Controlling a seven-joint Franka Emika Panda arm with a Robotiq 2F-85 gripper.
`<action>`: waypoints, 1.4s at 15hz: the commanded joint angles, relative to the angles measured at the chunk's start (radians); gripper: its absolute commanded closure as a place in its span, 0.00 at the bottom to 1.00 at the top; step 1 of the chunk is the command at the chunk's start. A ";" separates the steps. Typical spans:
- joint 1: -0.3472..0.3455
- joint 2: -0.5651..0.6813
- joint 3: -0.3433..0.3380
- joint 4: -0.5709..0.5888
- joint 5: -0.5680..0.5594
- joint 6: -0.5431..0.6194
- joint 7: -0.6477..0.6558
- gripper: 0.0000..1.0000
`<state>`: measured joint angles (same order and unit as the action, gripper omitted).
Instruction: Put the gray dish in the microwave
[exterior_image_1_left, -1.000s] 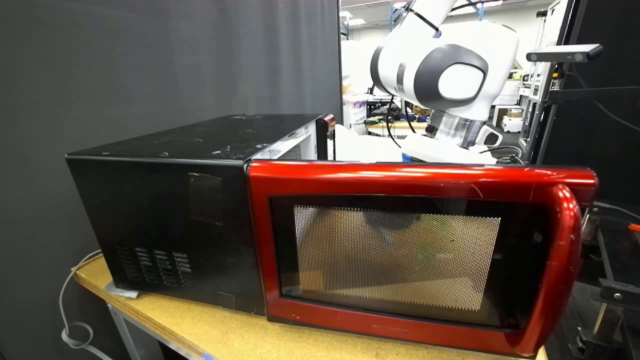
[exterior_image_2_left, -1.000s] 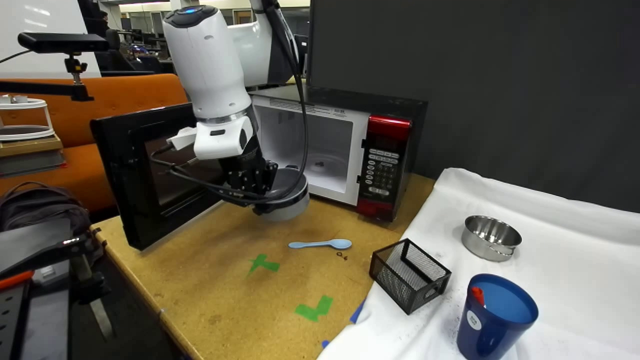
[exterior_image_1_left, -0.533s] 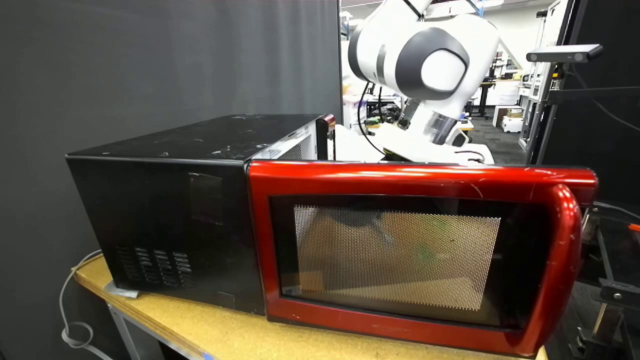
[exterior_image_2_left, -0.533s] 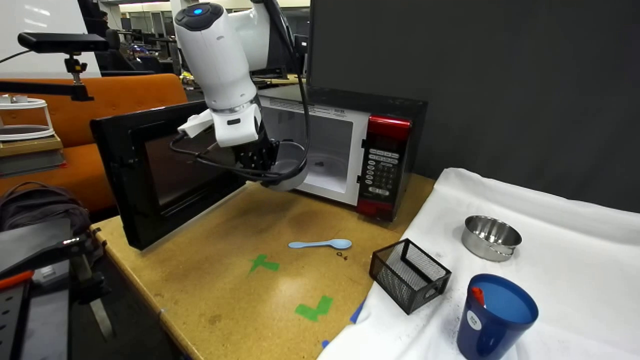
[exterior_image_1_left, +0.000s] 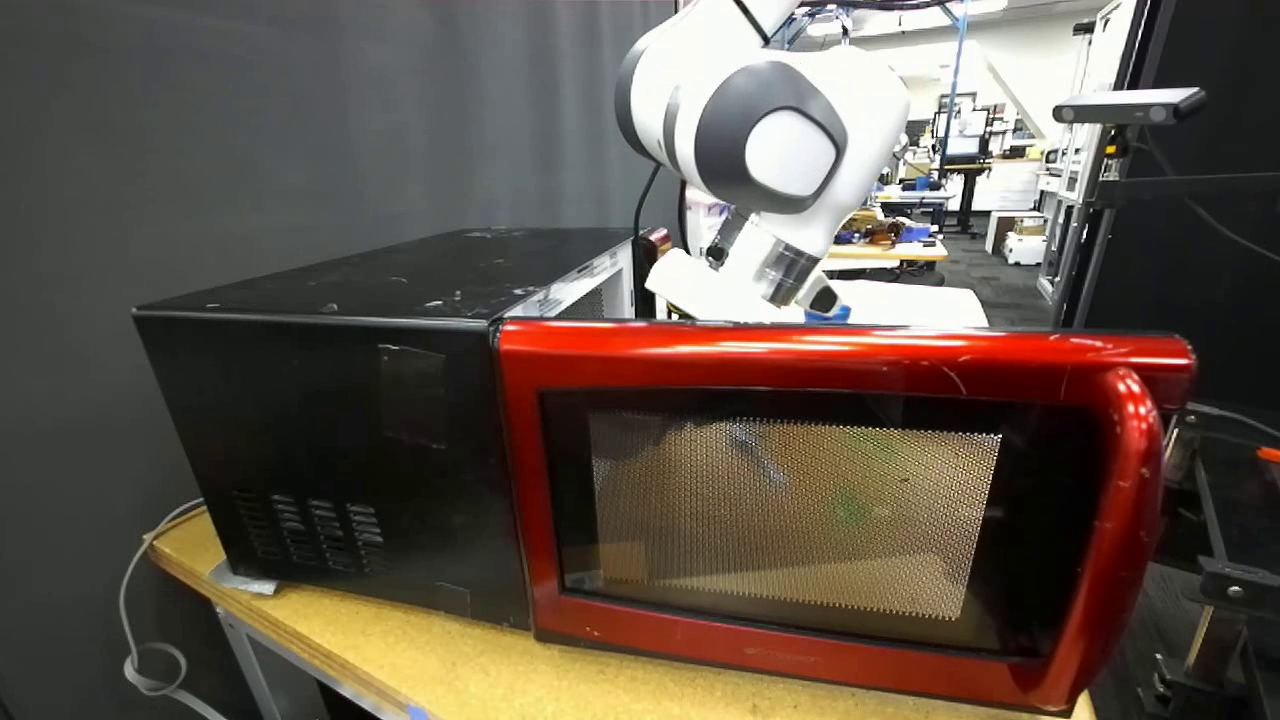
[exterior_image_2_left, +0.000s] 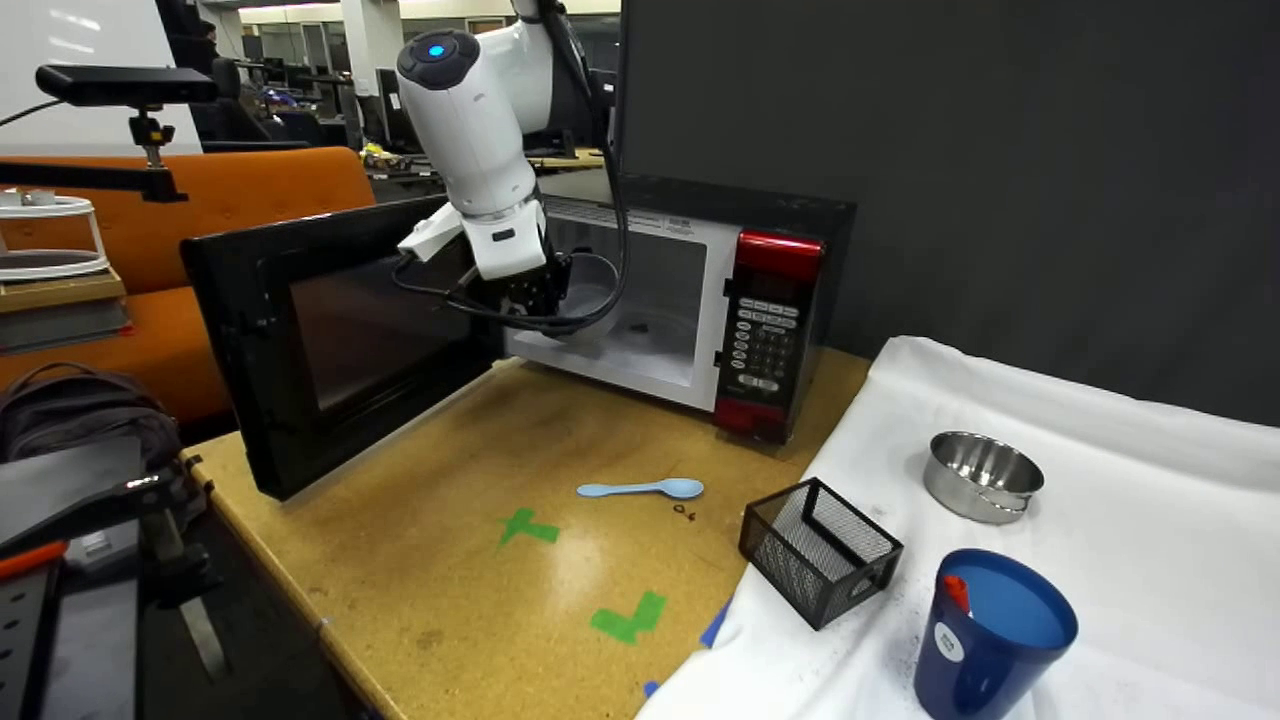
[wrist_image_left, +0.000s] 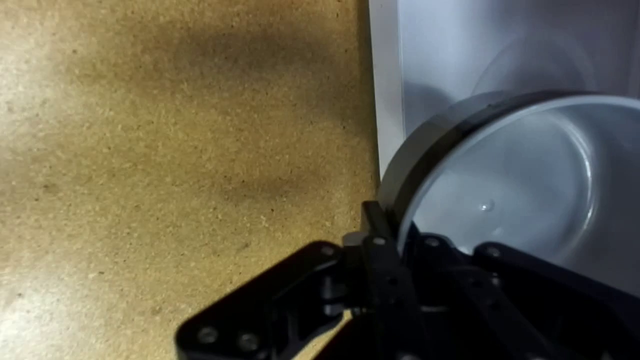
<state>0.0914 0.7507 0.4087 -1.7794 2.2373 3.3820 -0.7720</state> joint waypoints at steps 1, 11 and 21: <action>-0.004 0.095 0.039 0.129 -0.034 0.078 -0.009 0.99; 0.071 0.133 -0.039 0.202 -0.015 0.072 -0.010 0.99; 0.089 0.142 -0.054 0.210 -0.018 0.071 -0.013 0.99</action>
<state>0.1647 0.8966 0.3739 -1.5785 2.2049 3.4534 -0.7724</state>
